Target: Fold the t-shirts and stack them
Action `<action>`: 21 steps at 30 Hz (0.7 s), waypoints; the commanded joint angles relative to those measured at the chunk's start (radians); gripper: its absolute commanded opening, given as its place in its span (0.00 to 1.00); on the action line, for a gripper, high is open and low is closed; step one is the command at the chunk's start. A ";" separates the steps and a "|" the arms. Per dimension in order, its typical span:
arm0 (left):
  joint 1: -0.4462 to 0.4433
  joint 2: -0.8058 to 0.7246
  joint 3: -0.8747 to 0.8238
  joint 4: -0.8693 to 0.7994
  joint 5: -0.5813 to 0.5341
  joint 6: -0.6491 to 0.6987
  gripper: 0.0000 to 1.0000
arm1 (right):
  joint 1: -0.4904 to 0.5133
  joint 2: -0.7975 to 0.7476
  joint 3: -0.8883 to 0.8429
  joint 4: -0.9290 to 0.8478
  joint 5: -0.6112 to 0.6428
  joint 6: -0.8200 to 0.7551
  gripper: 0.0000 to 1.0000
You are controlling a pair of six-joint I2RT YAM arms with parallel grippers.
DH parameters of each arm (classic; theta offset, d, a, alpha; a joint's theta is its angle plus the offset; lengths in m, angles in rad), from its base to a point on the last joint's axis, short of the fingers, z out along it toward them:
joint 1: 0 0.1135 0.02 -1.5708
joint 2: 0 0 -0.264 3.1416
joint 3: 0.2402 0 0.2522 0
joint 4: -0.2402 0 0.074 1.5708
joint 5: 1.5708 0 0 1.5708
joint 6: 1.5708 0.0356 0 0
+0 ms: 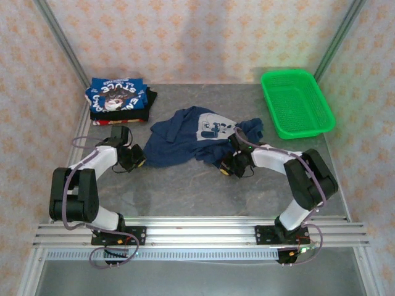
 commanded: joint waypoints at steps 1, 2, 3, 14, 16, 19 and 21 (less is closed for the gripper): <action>0.009 -0.064 0.065 -0.085 -0.014 0.042 0.00 | 0.002 -0.079 0.079 -0.085 0.113 -0.016 0.00; 0.013 -0.087 0.086 -0.108 -0.019 0.048 0.00 | 0.000 -0.109 0.115 -0.128 0.131 -0.034 0.00; 0.015 -0.109 0.111 -0.128 -0.023 0.053 0.00 | -0.004 -0.136 0.160 -0.170 0.146 -0.055 0.00; 0.023 -0.212 0.466 -0.257 -0.042 0.083 0.00 | -0.152 -0.349 0.484 -0.376 0.162 -0.181 0.00; 0.024 -0.218 0.545 -0.270 -0.055 0.091 0.00 | -0.173 -0.374 0.553 -0.385 0.143 -0.202 0.00; 0.023 -0.222 0.680 -0.294 -0.074 0.113 0.00 | -0.206 -0.416 0.654 -0.398 0.128 -0.236 0.00; 0.024 -0.221 0.786 -0.320 -0.099 0.129 0.00 | -0.241 -0.445 0.721 -0.405 0.116 -0.247 0.00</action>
